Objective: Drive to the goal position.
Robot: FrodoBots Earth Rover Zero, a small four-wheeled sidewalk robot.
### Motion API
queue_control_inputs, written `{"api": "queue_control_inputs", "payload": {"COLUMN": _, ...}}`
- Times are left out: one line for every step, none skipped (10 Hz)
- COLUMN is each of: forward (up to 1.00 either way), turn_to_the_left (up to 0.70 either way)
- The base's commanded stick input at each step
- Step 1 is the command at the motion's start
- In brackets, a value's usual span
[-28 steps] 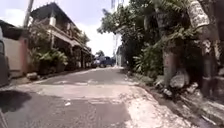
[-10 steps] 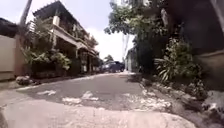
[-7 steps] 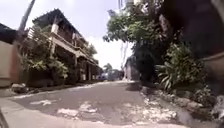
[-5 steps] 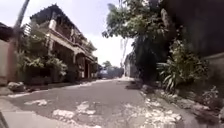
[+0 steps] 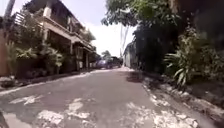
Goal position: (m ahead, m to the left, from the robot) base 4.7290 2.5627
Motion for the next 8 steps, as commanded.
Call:
{"api": "queue_control_inputs", "payload": {"forward": 0.70, "turn_to_the_left": 0.01}}
{"api": "queue_control_inputs", "payload": {"forward": 0.70, "turn_to_the_left": 0.01}}
{"api": "queue_control_inputs", "payload": {"forward": 0.70, "turn_to_the_left": 0.01}}
{"api": "queue_control_inputs", "payload": {"forward": 0.70, "turn_to_the_left": 0.01}}
{"api": "queue_control_inputs", "payload": {"forward": 0.70, "turn_to_the_left": 0.01}}
{"api": "queue_control_inputs", "payload": {"forward": 0.70, "turn_to_the_left": 0.01}}
{"api": "queue_control_inputs", "payload": {"forward": 0.70, "turn_to_the_left": 0.01}}
{"api": "queue_control_inputs", "payload": {"forward": 0.70, "turn_to_the_left": 0.01}}
